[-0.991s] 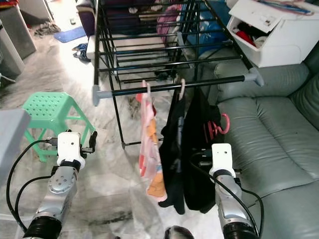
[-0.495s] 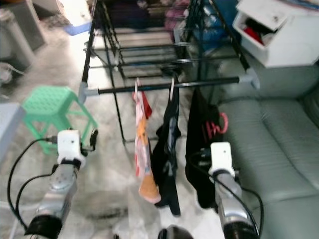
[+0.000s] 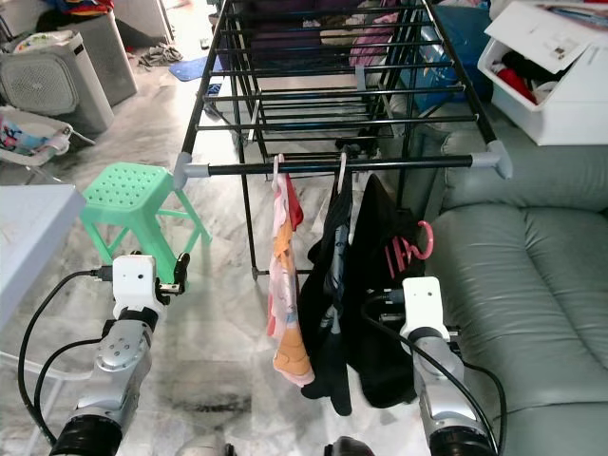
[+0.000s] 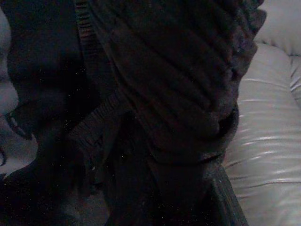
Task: Hang hanger
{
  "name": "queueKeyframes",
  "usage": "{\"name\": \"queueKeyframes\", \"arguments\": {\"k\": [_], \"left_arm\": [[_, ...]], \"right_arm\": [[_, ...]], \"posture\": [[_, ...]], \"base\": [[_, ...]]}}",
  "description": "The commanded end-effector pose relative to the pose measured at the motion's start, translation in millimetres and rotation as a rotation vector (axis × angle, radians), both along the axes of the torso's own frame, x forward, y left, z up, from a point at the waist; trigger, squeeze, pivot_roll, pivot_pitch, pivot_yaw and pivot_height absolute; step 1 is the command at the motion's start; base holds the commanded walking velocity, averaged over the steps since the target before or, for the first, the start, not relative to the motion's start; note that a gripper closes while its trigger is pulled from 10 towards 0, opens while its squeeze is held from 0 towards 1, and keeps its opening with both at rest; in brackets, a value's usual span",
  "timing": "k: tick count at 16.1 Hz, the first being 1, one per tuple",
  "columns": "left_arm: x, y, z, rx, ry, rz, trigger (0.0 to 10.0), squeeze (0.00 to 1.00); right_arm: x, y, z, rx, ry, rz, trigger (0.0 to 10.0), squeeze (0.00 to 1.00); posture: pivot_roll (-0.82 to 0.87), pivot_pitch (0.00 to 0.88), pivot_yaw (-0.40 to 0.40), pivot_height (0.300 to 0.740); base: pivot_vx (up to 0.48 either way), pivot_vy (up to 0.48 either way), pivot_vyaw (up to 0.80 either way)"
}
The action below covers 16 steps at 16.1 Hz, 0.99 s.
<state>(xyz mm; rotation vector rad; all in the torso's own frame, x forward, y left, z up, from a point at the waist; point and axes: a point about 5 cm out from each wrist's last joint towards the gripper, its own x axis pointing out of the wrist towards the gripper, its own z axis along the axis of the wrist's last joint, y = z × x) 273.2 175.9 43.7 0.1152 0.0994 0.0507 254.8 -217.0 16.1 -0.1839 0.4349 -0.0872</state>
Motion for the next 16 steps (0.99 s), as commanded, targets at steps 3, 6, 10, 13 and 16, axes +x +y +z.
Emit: {"name": "queueKeyframes", "arguments": {"k": [3,6,10,13,16], "left_arm": [[0.9,4.3,2,0.006,-0.004,0.012,10.0,0.0],[-0.7,2.9,1,0.003,-0.002,0.008,10.0,0.0],[-8.0,4.8,2,0.01,-0.002,-0.002,10.0,0.0],[-22.3,11.1,3,0.021,0.011,-0.004,10.0,0.0],[-36.9,15.2,10,0.027,0.013,-0.015,10.0,0.0]], "right_arm": [[6.1,3.2,10,0.002,-0.047,0.016,10.0,0.0],[10.3,-3.5,13,-0.007,-0.056,-0.009,10.0,0.0],[21.9,-25.3,23,-0.031,-0.068,-0.079,10.0,0.0],[36.6,-38.5,36,-0.069,-0.071,-0.085,10.0,0.0],[52.6,-43.2,51,-0.083,-0.086,-0.081,10.0,0.0]], "posture": [[-0.08,0.0,0.021,0.74],[-0.07,0.0,0.02,0.74],[-0.05,0.0,0.02,0.74],[-0.02,0.0,0.02,0.74],[0.01,0.039,0.02,0.74]], "base": [[0.201,0.187,0.0],[0.0,0.0,0.0],[0.0,0.0,0.0],[0.0,0.0,0.0],[0.0,0.0,0.0]]}}
